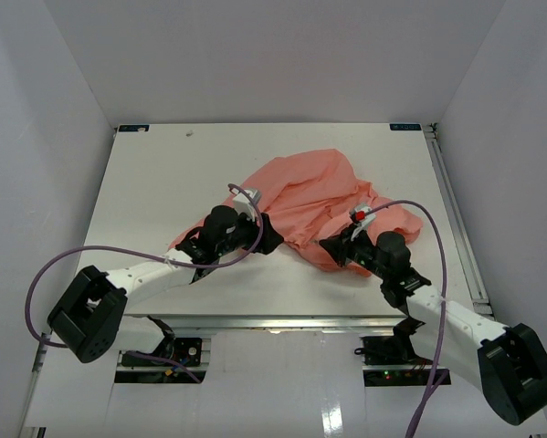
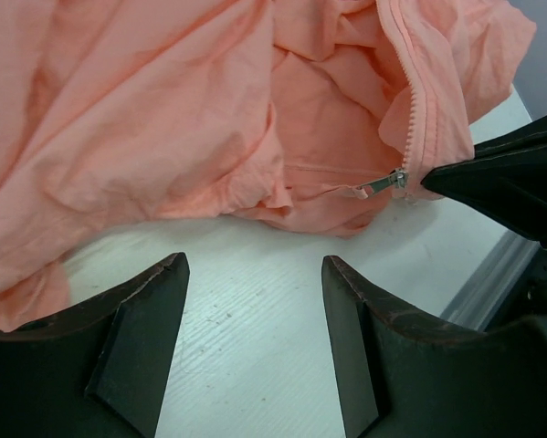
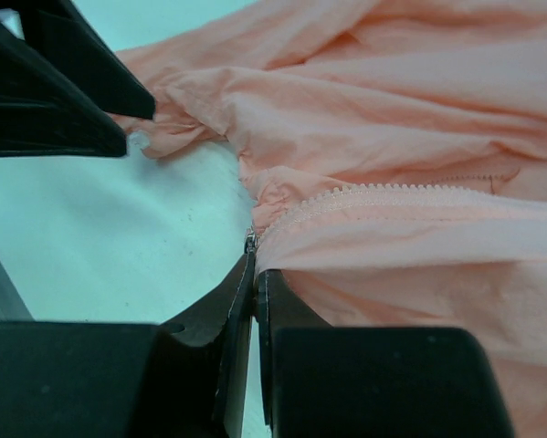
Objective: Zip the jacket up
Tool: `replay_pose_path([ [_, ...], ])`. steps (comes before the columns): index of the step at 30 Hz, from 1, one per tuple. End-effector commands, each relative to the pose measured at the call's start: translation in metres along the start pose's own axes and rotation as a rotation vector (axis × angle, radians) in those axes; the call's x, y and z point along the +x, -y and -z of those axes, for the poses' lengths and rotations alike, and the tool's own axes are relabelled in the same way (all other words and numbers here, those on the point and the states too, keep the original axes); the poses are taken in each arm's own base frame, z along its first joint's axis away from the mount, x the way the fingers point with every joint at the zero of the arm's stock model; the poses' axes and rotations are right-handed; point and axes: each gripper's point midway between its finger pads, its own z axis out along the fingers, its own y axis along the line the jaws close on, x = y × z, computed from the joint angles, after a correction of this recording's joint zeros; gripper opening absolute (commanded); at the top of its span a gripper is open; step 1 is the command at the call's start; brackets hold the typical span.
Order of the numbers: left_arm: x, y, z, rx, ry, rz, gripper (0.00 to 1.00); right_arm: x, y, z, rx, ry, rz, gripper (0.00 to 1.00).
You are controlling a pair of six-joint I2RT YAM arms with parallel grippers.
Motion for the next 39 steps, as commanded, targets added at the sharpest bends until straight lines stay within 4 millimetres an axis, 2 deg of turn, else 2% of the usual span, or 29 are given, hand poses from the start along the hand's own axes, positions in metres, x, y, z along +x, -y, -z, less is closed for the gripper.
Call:
replay_pose_path([
  [1, -0.016, 0.041, -0.003, 0.189, -0.006, -0.016, 0.7, -0.04, -0.02, 0.013, -0.095, 0.212, 0.115, 0.08],
  [5, -0.026, 0.051, -0.005, 0.232, 0.003, -0.022, 0.7, -0.043, -0.015, 0.02, -0.056, 0.256, 0.133, 0.08],
  [11, -0.038, 0.066, -0.018, 0.297, -0.011, -0.038, 0.7, -0.042, -0.024, 0.022, -0.109, 0.278, 0.131, 0.08],
  [17, -0.018, 0.073, -0.037, 0.374, -0.085, -0.038, 0.68, -0.045, -0.031, 0.024, -0.143, 0.289, 0.118, 0.08],
  [24, 0.007, 0.113, -0.024, 0.606, -0.134, -0.081, 0.6, -0.048, -0.031, 0.026, -0.139, 0.301, 0.108, 0.08],
  [25, 0.007, 0.118, -0.021, 0.629, -0.133, -0.089, 0.58, -0.048, -0.03, 0.026, -0.133, 0.302, 0.106, 0.08],
  [29, 0.013, 0.139, -0.009, 0.687, -0.126, -0.124, 0.3, -0.045, -0.025, 0.024, -0.109, 0.289, 0.092, 0.08],
  [30, 0.013, 0.141, -0.007, 0.685, -0.126, -0.131, 0.2, -0.045, -0.024, 0.023, -0.1, 0.289, 0.087, 0.08],
  [31, 0.015, 0.14, -0.007, 0.669, -0.133, -0.13, 0.14, -0.044, -0.022, 0.022, -0.093, 0.284, 0.083, 0.08],
  [35, 0.025, 0.132, -0.01, 0.604, -0.153, -0.149, 0.07, -0.041, -0.015, 0.02, -0.054, 0.269, 0.07, 0.08],
  [39, 0.036, 0.122, -0.012, 0.545, -0.173, -0.165, 0.09, -0.039, -0.008, 0.017, -0.025, 0.258, 0.065, 0.08],
])
